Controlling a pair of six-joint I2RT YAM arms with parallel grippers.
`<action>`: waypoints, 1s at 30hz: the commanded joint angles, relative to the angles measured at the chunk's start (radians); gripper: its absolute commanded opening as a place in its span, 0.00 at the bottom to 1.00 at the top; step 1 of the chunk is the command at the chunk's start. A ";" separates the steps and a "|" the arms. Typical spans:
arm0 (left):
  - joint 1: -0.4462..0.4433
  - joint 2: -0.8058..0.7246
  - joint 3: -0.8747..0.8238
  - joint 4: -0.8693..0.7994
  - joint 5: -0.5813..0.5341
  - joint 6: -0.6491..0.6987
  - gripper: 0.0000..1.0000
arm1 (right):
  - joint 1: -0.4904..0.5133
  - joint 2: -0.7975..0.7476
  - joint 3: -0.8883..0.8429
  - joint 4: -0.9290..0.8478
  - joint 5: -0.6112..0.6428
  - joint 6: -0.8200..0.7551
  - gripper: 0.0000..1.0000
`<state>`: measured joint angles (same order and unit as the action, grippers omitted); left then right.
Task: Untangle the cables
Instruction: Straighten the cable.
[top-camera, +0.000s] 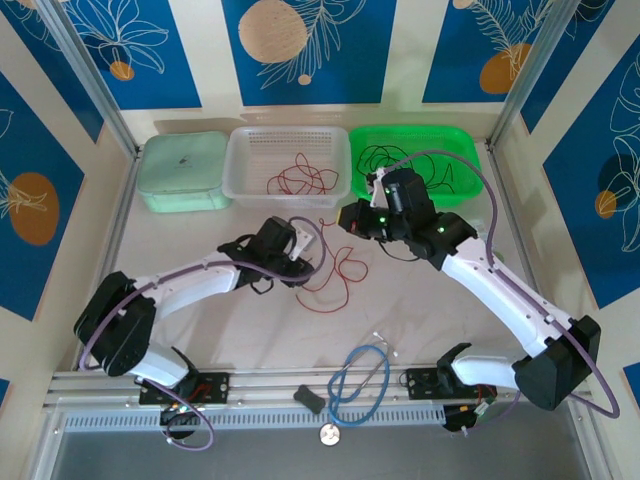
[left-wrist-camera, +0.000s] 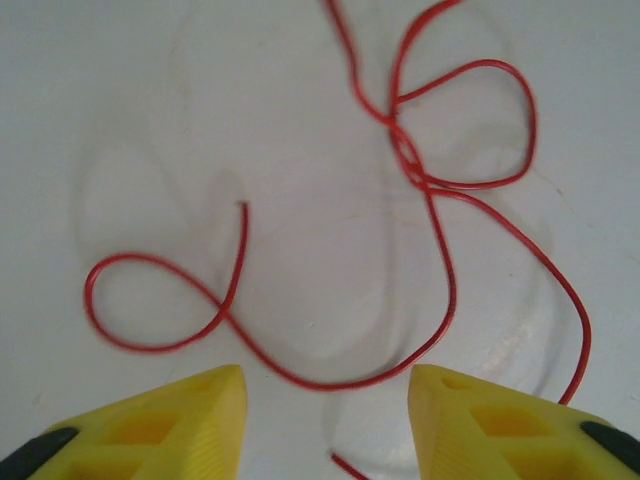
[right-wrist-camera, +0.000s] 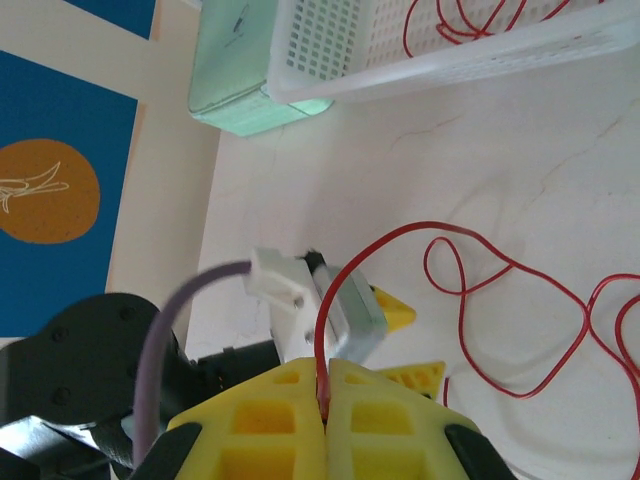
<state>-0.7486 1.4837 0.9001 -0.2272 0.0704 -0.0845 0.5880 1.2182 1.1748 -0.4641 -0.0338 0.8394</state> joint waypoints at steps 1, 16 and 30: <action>-0.002 0.015 -0.013 0.108 0.027 0.161 0.41 | -0.015 -0.032 -0.018 0.013 -0.019 0.011 0.00; 0.016 0.299 0.198 -0.010 -0.024 0.323 0.36 | -0.048 -0.086 -0.050 0.001 -0.034 0.015 0.00; 0.017 0.376 0.242 -0.075 -0.030 0.371 0.42 | -0.074 -0.095 -0.064 0.005 -0.050 0.014 0.00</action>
<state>-0.7395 1.8423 1.1221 -0.2600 0.0254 0.2558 0.5217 1.1408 1.1248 -0.4595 -0.0570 0.8463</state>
